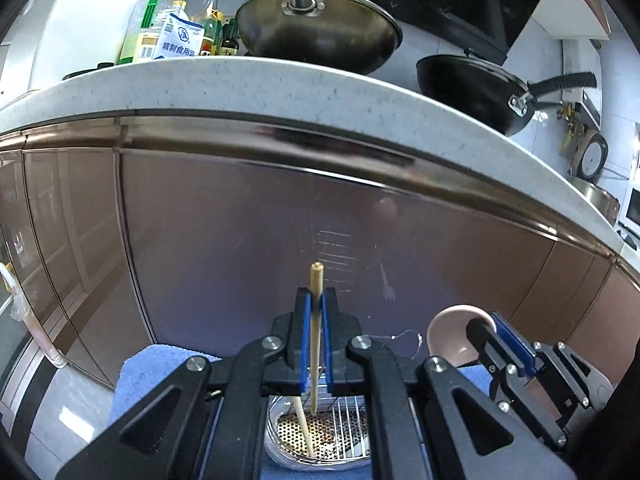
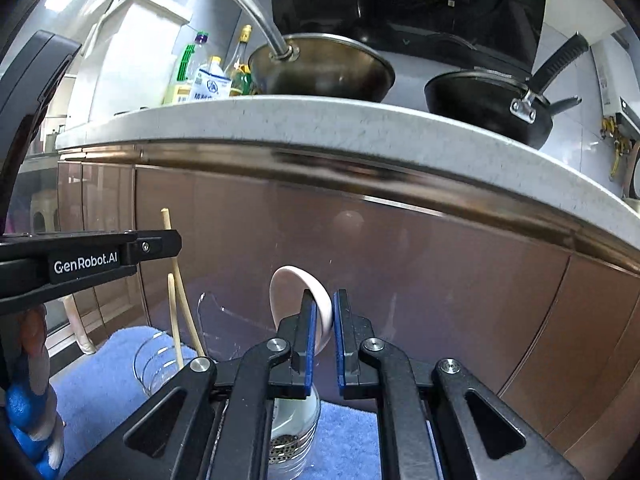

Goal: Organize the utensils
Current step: 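Lift both items and lower them into the clear holder, opening both grippers, then withdraw both tools from the holder back over the towel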

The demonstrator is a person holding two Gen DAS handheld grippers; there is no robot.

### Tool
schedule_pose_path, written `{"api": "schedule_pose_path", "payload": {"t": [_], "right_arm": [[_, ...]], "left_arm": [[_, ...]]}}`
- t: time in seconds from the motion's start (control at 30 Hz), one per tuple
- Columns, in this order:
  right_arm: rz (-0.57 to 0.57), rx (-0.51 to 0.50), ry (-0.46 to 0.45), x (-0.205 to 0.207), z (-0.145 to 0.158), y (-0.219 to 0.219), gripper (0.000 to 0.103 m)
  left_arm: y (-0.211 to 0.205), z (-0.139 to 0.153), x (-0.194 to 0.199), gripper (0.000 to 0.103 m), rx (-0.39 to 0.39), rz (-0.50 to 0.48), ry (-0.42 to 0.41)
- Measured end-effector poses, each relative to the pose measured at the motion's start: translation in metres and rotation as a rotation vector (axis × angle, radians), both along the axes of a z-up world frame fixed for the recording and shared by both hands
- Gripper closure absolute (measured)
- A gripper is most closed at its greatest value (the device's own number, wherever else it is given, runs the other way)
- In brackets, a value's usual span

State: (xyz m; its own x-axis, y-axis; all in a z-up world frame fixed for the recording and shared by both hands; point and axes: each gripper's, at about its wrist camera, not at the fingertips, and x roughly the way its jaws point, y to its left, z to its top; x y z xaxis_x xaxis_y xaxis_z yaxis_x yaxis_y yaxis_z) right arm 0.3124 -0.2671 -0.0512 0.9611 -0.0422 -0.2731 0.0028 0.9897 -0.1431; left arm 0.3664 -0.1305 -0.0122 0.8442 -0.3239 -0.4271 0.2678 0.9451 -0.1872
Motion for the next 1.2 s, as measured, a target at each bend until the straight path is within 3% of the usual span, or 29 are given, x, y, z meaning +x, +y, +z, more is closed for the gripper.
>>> {"api": "schedule_pose_path", "payload": {"t": [0.1, 0.23, 0.57, 0.73, 0.77, 0.83, 0.9, 1.2], "right_arm": [[0.0, 0.012, 0.01, 0.002, -0.005, -0.001, 0.09], [0.001, 0.029, -0.001, -0.004, -0.001, -0.002, 0.071], [-0.01, 0.044, -0.023, -0.043, 0.023, -0.003, 0.07], [-0.012, 0.058, -0.03, -0.075, 0.038, -0.006, 0.07], [-0.013, 0.061, -0.031, -0.08, 0.04, -0.007, 0.07], [-0.017, 0.068, -0.036, -0.097, 0.045, -0.008, 0.068], [-0.019, 0.076, -0.041, -0.113, 0.049, -0.01, 0.062], [-0.01, 0.11, -0.013, -0.174, 0.051, -0.01, 0.059]], "left_arm": [[0.0, -0.003, -0.002, 0.098, 0.019, 0.007, -0.003], [0.004, -0.001, -0.007, 0.096, 0.018, 0.007, -0.004], [0.019, 0.024, -0.047, 0.096, 0.022, -0.005, -0.022], [0.031, 0.039, -0.088, 0.095, 0.032, -0.002, -0.047], [0.032, 0.041, -0.095, 0.094, 0.037, -0.001, -0.053], [0.035, 0.045, -0.112, 0.072, 0.05, 0.007, -0.066], [0.041, 0.05, -0.134, 0.06, 0.057, 0.032, -0.096], [0.058, 0.058, -0.197, 0.056, 0.064, 0.06, -0.126]]}}
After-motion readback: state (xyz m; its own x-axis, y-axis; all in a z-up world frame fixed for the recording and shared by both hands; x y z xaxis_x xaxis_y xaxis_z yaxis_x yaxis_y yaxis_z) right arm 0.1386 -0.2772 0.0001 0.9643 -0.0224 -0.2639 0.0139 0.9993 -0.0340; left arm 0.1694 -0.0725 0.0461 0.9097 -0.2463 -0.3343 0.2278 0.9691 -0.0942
